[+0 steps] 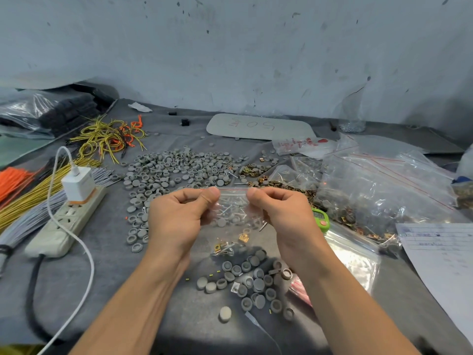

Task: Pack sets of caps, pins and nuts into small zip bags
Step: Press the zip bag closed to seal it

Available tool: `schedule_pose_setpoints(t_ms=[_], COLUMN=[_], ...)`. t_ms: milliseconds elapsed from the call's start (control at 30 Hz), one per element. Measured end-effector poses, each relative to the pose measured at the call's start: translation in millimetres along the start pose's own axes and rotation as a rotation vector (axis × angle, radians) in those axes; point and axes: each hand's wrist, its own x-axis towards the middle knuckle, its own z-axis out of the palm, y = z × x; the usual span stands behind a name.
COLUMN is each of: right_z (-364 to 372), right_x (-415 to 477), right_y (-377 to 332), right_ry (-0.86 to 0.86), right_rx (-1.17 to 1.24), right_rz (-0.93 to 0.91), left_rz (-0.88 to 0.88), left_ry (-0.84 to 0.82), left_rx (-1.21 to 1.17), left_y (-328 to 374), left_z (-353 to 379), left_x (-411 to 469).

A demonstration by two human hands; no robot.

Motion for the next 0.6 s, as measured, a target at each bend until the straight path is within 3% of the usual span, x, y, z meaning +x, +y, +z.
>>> schedule_pose_setpoints(t_ms=[400,600], right_z=[-2.4,-0.6], right_x=[0.0,0.3], right_y=[2.7,4.9], right_ry=[0.014,-0.061], right_rx=[0.070,-0.057], right_rz=[0.012,-0.040], left_rz=[-0.026,-0.012], left_ry=[-0.028,-0.189], left_rx=[0.015,0.063], left_y=[-7.1,-6.2], left_z=[2.3,4.3], left_x=[2.9,-2.4])
